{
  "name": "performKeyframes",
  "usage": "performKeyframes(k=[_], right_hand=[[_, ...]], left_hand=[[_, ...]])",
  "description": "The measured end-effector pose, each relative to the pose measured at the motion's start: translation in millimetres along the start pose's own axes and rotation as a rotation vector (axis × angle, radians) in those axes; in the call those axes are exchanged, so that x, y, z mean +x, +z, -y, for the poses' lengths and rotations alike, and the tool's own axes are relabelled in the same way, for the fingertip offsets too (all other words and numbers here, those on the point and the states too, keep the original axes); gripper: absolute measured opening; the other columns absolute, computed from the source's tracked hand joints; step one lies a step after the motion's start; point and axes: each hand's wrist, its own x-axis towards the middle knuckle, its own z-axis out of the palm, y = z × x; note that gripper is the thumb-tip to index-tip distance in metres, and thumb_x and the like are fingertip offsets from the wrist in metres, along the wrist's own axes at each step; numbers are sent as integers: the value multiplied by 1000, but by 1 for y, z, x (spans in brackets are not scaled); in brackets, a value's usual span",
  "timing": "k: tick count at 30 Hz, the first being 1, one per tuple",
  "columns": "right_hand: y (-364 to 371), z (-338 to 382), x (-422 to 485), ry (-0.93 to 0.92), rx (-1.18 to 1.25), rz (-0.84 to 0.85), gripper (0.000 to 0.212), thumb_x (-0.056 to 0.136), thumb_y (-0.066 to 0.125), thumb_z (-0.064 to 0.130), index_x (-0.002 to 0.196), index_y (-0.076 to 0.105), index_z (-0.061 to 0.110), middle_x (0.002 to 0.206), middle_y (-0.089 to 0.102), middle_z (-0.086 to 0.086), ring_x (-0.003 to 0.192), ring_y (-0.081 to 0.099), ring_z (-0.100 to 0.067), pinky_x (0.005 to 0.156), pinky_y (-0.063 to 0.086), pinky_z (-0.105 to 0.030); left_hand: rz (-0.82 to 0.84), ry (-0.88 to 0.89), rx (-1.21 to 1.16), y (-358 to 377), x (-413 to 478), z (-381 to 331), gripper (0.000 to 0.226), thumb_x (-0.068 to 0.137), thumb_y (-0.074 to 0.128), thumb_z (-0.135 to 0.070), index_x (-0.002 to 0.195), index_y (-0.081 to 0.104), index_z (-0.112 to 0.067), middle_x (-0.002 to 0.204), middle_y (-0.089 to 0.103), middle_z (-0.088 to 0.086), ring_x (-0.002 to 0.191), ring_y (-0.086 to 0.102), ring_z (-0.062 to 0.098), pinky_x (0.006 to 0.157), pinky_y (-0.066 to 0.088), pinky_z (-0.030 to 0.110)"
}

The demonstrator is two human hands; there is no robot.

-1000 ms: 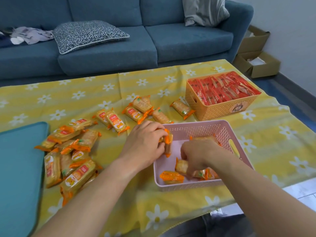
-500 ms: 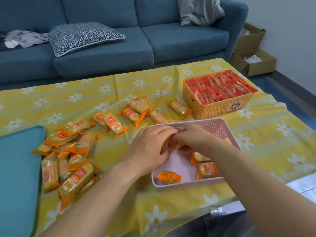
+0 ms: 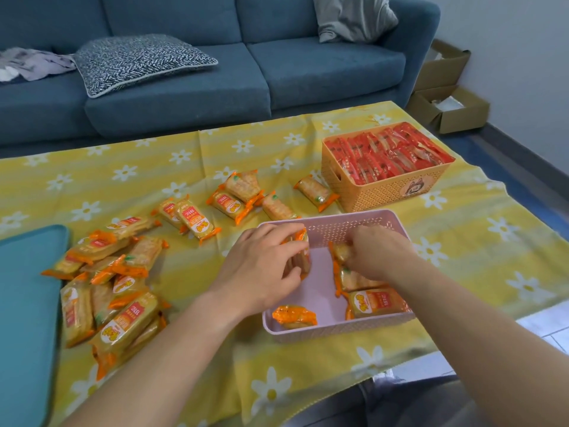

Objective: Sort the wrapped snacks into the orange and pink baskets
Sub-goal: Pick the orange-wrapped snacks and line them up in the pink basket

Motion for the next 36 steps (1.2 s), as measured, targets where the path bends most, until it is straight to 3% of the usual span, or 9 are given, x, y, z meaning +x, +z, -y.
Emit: performKeyframes(k=[2,6,15,20,23,25,29,32,36], right_hand=[[6,4,2,0,-34,32,37,86,63,24,123,62,16,129,51,-9,113,62,-37,79,51,-42],[6,5,5,-4,-53,-29,52,82,73,47,124,61,18,130,51,-8,112,63,-34,80,51,-41],[11,29,-3,69,469,-259,53,71,68,65,69,49,17,67,62,-7,73,68,-30,52,38,-31],[-1,32,-2,86,738,-10,23,60,78,20,50,58,13,53,68,-6,53,67,-20,59,59,-36],[-1,25,2,31,840,115,11,64,77,3,68,67,5,60,61,-8,54,59,-20,60,56,-37],[-1,18,3,-26,747,117,21,72,73,3,92,74,5,75,66,-5,67,62,-21,65,52,-33],[6,11,-2,-41,236,96,46,78,76,38,115,66,13,108,70,-6,102,66,-28,87,54,-37],[10,18,-7,-48,231,216,54,72,83,49,106,67,10,100,70,-7,95,66,-27,86,56,-39],[-4,14,-8,-51,314,248,36,74,84,39,64,58,16,64,57,-1,65,56,-23,57,44,-32]], left_hand=[[13,-2,1,0,0,1,51,77,57,-41,127,67,-32,144,54,-14,128,49,16,104,37,38],[26,-16,12,1,1,3,52,78,56,-43,129,65,-34,142,55,-16,129,48,15,106,35,37],[41,7,55,-2,0,-8,55,81,45,-49,127,65,-27,154,42,-14,137,37,16,109,28,37],[84,18,-66,-3,1,-17,70,84,35,-48,151,39,-29,160,35,-6,146,31,12,122,14,38],[122,17,-11,-2,1,-17,71,86,30,-52,156,24,-40,162,31,-1,146,29,19,121,10,38],[135,9,27,-1,2,-16,71,85,31,-52,155,25,-40,161,30,1,145,30,23,121,13,39],[130,2,29,1,2,-14,64,85,49,-42,148,41,-37,161,29,1,143,32,25,120,18,38],[130,-1,10,3,2,-12,63,86,54,-39,148,42,-36,161,27,0,143,30,24,120,19,37],[124,4,3,2,3,-12,63,84,52,-41,146,44,-35,163,22,-2,141,32,25,118,24,39]])
